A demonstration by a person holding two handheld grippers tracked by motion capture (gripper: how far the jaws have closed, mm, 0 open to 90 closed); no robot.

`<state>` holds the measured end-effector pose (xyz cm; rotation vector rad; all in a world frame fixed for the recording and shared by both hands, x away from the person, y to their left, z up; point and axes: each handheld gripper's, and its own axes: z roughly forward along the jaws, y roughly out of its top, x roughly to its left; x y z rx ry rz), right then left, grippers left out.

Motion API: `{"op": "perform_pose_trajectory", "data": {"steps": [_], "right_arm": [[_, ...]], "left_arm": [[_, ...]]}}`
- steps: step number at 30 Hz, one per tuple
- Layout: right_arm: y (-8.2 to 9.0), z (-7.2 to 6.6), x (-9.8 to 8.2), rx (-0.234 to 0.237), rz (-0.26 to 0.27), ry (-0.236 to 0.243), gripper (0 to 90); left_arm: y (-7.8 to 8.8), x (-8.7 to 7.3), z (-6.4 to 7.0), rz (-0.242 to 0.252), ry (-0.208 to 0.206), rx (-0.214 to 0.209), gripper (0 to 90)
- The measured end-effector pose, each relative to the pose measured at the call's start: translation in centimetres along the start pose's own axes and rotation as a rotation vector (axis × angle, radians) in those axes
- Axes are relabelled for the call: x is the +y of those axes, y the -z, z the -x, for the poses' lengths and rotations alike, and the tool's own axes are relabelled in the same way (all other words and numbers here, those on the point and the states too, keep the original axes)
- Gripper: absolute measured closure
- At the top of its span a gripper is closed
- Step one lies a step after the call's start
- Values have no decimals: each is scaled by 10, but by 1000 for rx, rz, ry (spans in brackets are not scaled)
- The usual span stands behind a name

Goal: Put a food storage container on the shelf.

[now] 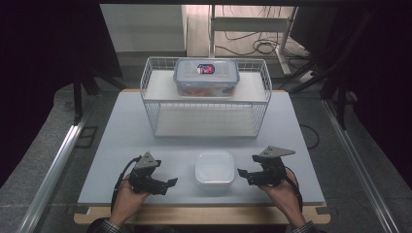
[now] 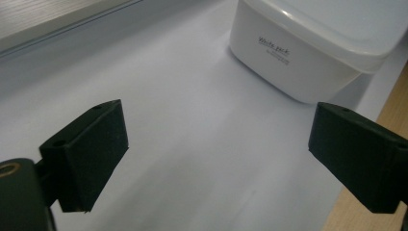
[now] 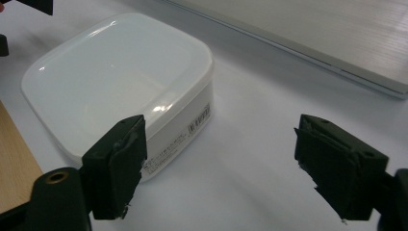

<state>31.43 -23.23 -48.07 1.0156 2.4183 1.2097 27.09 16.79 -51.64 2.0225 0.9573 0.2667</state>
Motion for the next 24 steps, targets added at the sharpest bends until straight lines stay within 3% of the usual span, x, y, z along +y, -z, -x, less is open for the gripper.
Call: {"op": "perform_pose_trajectory", "data": {"steps": [5,7,11,15,24], "right_arm": [[-2,-2,1,-9,-8,9,155],[-2,-4,3,-19,-14,12,136],[-2,-7,7,-14,-39,-28,121],[-3,-9,11,12,-59,-30,124],[-11,-15,24,72,-43,-30,224]], "left_arm": [[2,6,5,13,13,-61,38],[1,9,8,7,11,-67,38],[-5,17,16,-19,-15,-70,64],[-11,28,22,-7,-22,-85,82],[-28,53,26,4,-32,-106,93]]}}
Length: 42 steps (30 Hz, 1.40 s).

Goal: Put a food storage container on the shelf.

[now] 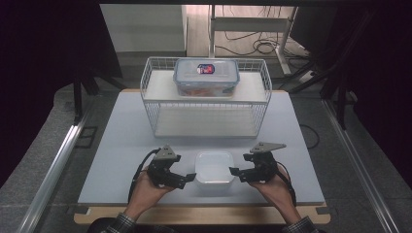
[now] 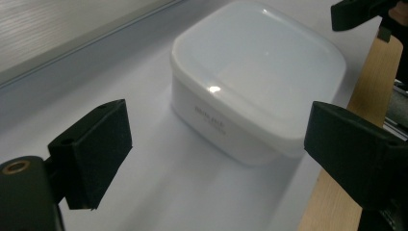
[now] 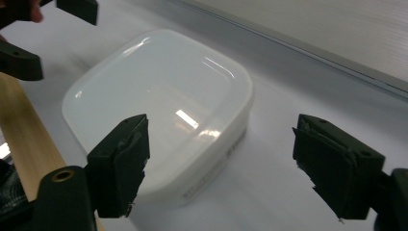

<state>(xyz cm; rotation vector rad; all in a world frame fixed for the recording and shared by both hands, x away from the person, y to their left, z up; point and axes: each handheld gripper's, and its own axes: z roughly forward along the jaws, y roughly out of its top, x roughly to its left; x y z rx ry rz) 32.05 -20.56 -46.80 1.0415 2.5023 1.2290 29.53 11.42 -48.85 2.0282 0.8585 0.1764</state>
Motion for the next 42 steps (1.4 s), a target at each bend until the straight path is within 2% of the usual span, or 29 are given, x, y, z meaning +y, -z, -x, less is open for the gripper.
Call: {"op": "perform_pose_trajectory", "data": {"steps": [3,7,9,10,11,12,14,16,17,18,20,21,22,24,25,27,28,29,30,32,37,38,39,40,41,42], "right_arm": [[-10,-1,8,14,-19,11,226],[-19,-3,11,17,-45,18,227],[-24,-4,10,15,-61,23,234],[-25,-5,9,16,-74,18,231],[-25,-3,6,36,-79,-11,230],[-25,-3,6,36,-79,-11,230],[-25,-1,3,61,-85,-37,194],[-26,0,1,84,-86,-63,197],[-26,1,-1,128,-90,-84,249],[-25,0,-1,134,-97,-87,250],[-24,-2,-2,130,-99,-92,261],[-21,-4,-2,123,-109,-103,314],[-21,-4,-2,123,-109,-103,314],[-14,-6,-3,109,-110,-108,403],[-11,-6,-3,102,-104,-105,447],[-7,-7,-4,90,-105,-131,499],[-7,-7,-4,90,-105,-131,499],[-4,-9,-4,79,-103,-143,556],[-4,-9,-4,79,-103,-143,556],[0,-10,-3,56,-73,-145,625],[1,-14,-3,15,-48,-167,669],[3,-14,-3,5,-24,-178,737],[3,-14,-3,5,-24,-178,737],[5,-14,-3,-14,-11,-169,771],[4,-16,-3,-34,-4,-133,772],[2,-20,-3,-63,5,-121,771]], "left_arm": [[-15,12,-1,-8,-4,-8,92],[-26,15,0,-27,-9,0,88],[-30,13,0,-39,-2,-11,88],[-32,12,0,-48,0,-21,88],[-35,9,-1,-62,14,-79,87],[-35,9,-1,-62,14,-79,90],[-38,7,-2,-62,42,-120,91],[-40,6,-2,-65,61,-152,110],[-39,4,0,-66,75,-154,118],[-37,4,1,-69,80,-154,129],[-35,3,1,-70,88,-157,148],[-33,1,1,-71,107,-162,209],[-31,-1,1,-71,127,-172,209],[-26,-5,0,-62,151,-188,279],[-24,-6,1,-60,156,-188,319],[-20,-5,5,-54,144,-157,426],[-17,-4,7,-49,140,-140,426],[-15,-3,7,-36,141,-123,530],[-13,-3,6,-23,155,-114,530],[-11,-3,4,5,166,-98,613],[-10,-4,5,43,215,-81,670],[-6,-5,4,72,226,-64,736],[-6,-5,4,72,226,-64,790],[-5,-5,4,79,206,-59,790],[-6,-4,5,69,192,-34,788],[-6,-5,2,84,223,-44,792]]}}
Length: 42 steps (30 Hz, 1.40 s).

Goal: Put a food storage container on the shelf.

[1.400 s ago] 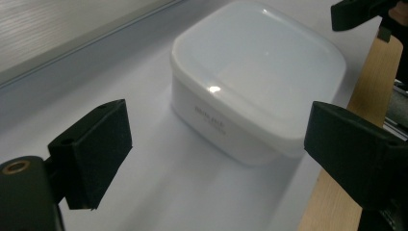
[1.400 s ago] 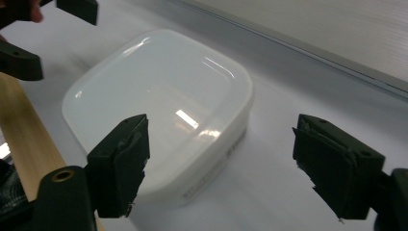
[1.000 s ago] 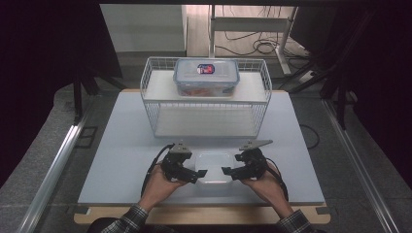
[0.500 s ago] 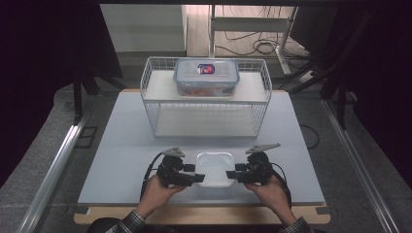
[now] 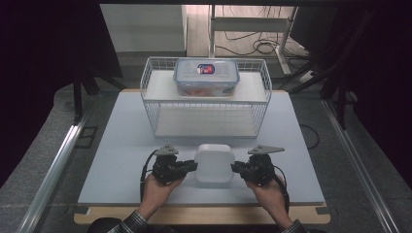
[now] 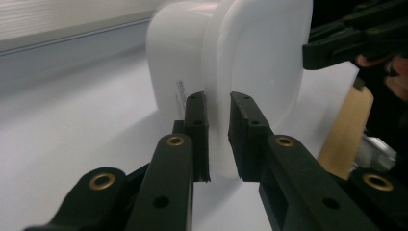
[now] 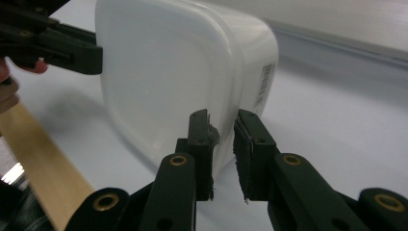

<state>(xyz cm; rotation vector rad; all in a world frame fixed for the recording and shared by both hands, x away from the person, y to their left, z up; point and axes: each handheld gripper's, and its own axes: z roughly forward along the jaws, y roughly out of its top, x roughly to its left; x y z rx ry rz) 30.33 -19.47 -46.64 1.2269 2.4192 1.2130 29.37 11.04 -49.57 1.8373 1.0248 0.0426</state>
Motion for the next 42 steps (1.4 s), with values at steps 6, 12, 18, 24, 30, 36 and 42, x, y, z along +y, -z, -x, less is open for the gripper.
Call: {"op": "perform_pose_trajectory", "data": {"steps": [6,12,18,24,30,36,42], "right_arm": [[-2,1,-1,12,19,-6,772],[2,-1,3,9,62,14,773],[6,-2,11,11,97,31,773],[11,-6,24,11,130,54,774],[14,-8,36,7,146,74,774],[21,-9,49,7,174,86,774],[28,-9,65,3,198,98,774]], "left_arm": [[2,1,1,9,-10,11,793],[6,6,1,21,-22,6,796],[13,14,3,34,-52,21,797],[20,23,4,46,-68,35,797],[27,35,4,63,-86,49,797],[36,50,9,80,-108,66,796],[43,67,12,97,-128,77,796]]}}
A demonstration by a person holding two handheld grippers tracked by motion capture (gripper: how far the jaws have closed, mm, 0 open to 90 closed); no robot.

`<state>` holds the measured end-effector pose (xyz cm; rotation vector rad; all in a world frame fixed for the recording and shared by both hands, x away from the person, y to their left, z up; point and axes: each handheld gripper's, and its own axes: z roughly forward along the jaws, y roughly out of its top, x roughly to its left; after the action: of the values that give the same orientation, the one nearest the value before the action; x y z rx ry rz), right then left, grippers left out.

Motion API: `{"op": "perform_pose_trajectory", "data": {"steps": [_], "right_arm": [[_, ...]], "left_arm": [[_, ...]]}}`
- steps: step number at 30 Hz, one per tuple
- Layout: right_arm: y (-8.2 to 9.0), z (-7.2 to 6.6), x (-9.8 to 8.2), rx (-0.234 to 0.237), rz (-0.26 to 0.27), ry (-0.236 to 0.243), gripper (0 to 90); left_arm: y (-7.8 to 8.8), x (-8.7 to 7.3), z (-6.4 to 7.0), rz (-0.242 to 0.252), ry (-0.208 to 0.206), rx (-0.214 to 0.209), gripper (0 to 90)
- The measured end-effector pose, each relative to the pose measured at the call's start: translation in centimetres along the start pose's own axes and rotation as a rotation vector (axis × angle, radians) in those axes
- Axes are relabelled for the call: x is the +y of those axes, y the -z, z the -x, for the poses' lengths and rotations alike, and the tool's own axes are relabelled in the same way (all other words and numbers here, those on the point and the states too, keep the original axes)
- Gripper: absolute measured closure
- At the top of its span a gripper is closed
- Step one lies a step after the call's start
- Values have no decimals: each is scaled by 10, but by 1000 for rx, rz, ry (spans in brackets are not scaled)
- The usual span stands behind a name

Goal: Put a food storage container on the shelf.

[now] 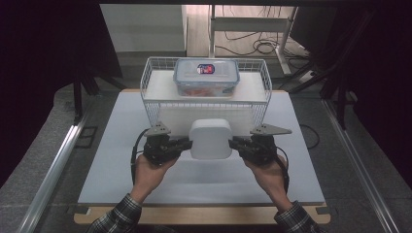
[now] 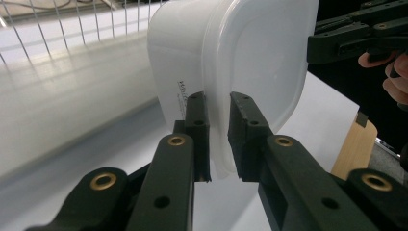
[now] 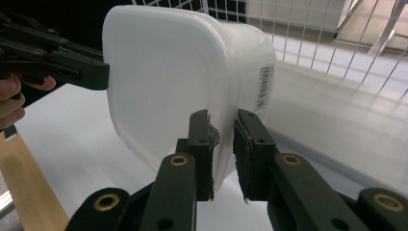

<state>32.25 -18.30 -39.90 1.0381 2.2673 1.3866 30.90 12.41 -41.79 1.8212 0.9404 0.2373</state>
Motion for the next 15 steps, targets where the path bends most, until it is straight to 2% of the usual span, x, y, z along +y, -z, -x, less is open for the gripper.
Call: {"op": "perform_pose_trajectory", "data": {"steps": [15], "right_arm": [[9,5,43,2,60,5,774]], "left_arm": [[15,46,-2,47,-40,19,797]]}}
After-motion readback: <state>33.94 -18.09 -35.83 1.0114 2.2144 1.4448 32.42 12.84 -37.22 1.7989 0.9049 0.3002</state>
